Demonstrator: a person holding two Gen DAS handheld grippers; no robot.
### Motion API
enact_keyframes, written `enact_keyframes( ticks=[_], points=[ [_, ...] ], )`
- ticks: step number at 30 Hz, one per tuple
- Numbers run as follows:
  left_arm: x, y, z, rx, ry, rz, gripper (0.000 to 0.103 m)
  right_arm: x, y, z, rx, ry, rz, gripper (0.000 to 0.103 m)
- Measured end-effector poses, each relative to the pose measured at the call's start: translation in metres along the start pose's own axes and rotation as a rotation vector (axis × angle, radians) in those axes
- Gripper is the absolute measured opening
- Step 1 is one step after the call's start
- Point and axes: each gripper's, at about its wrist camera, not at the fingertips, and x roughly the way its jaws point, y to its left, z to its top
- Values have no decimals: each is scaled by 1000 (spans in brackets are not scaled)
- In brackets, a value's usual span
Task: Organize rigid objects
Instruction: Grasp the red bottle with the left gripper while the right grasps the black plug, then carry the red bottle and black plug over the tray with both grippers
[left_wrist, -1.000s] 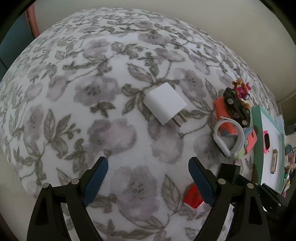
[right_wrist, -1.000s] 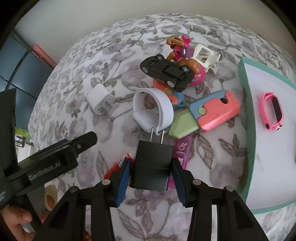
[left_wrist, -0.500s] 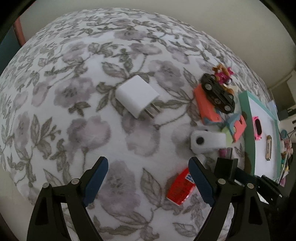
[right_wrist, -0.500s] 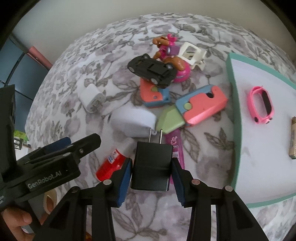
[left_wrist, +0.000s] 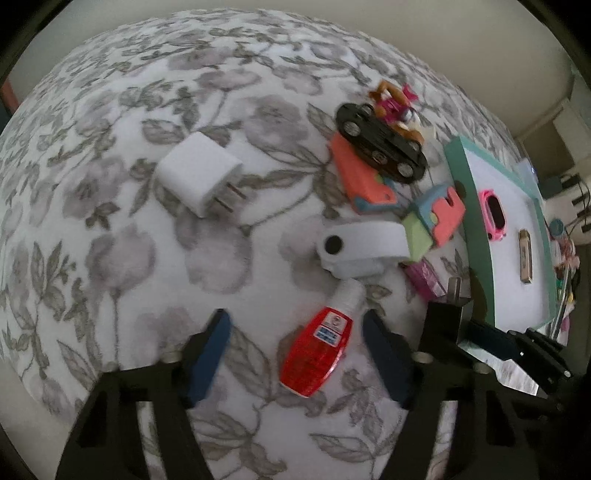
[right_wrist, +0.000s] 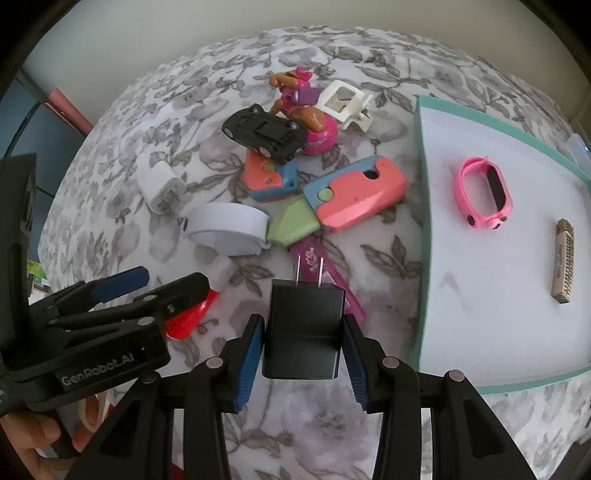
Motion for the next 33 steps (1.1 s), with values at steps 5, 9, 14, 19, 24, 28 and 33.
enact_keyframes(
  ticks=[5,9,14,19,24,28,33],
  points=[
    [11,-18,2,54,27,4,38,-3,-5,-3,14,4,9,45],
    [13,-27,-1,77,31,11,27,-2,-7,-3,25,5,14,45],
    [9,-27,-1,78,35,18,27,-2,-8,-2,32,5,23,45],
    [-11,-17,8,46,27,16,26,-9,-9,-1,49,-12,51,44],
    [-38,-24,26,34,-26,29,26,-25,-12,3,72,-60,102,44],
    [-59,-40,39,48,-72,42,26,-43,-22,8,120,-121,148,44],
    [-69,-66,44,59,-102,34,27,-64,-44,11,187,-199,135,44]
  ],
)
